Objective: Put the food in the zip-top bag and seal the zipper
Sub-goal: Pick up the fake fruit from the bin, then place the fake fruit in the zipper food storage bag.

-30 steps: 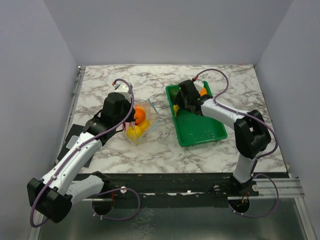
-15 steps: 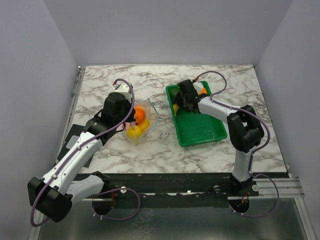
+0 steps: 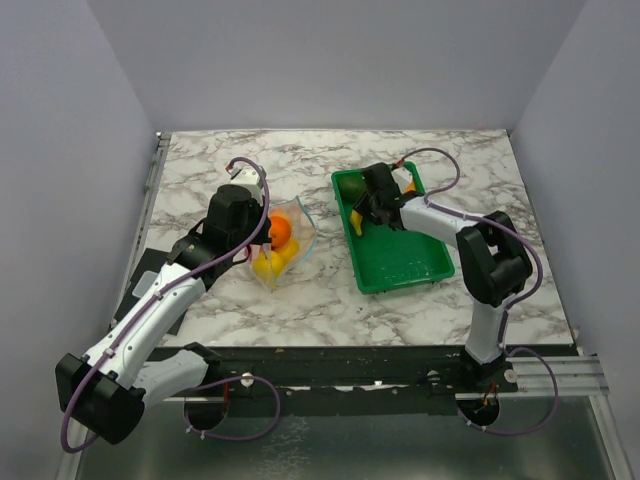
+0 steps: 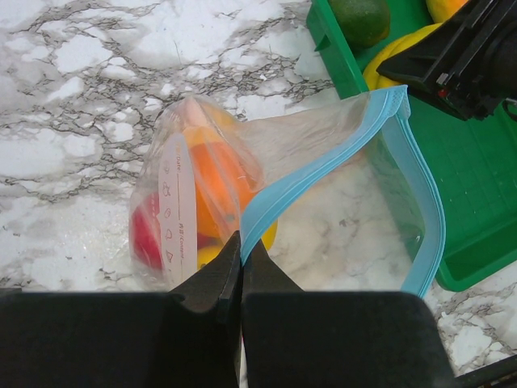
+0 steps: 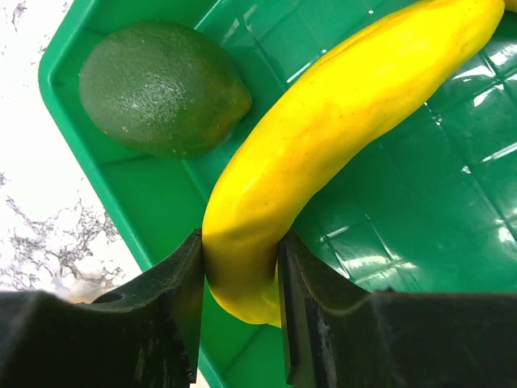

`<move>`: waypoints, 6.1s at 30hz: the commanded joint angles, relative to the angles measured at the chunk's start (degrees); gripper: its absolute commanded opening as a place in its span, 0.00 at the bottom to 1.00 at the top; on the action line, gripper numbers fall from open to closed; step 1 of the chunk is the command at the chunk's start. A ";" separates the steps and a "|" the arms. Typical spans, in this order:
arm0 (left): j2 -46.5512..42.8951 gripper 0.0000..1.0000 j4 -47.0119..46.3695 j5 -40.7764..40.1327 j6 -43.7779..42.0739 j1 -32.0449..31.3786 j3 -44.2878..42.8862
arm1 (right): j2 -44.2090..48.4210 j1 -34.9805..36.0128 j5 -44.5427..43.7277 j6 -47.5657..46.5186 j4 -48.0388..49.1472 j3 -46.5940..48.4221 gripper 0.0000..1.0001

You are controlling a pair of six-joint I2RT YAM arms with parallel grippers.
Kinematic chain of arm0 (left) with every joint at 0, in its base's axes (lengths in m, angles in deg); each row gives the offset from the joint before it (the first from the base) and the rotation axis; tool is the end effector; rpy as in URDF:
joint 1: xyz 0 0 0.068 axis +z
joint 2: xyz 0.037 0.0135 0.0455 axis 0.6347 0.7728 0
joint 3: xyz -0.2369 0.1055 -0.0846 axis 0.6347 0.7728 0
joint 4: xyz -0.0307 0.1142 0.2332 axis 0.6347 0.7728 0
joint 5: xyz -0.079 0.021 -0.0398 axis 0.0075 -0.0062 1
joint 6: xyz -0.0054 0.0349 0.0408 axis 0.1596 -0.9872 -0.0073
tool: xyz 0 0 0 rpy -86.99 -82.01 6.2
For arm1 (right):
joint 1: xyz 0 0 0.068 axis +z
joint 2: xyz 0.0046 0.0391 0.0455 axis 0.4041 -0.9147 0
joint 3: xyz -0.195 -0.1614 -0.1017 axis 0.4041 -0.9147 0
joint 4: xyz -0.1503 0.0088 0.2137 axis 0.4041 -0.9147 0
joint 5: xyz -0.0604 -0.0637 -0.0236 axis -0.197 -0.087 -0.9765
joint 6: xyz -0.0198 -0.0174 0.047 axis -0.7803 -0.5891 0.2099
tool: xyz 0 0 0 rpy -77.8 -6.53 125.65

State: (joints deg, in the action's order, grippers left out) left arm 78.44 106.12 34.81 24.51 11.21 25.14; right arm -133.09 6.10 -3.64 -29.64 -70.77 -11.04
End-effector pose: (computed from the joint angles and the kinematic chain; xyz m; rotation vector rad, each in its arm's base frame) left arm 0.2053 -0.1055 0.3251 0.1381 2.1102 -0.3526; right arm 0.3683 0.2004 0.1867 0.6794 2.2879 0.3845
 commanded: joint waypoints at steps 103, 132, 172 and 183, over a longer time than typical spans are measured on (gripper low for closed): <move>-2.53 0.00 -3.10 10.42 0.07 0.50 1.02 | 16.61 17.09 36.30 -0.58 4.59 2.20 0.01; -1.75 0.00 -4.01 14.98 0.55 0.36 1.39 | 14.44 17.09 20.71 10.77 11.64 -1.30 0.01; -2.77 0.00 -3.84 9.83 0.75 0.54 1.74 | 24.24 18.85 15.09 -3.14 3.02 -4.92 0.66; -2.76 0.00 -3.84 9.71 0.67 0.59 1.78 | 30.77 18.87 4.55 -10.26 -5.05 -5.63 0.63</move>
State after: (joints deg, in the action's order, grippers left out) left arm 76.85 103.17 45.87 24.71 11.89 26.36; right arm -105.55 24.59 8.71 -35.36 -70.23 -15.82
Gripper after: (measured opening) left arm 0.003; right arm 0.641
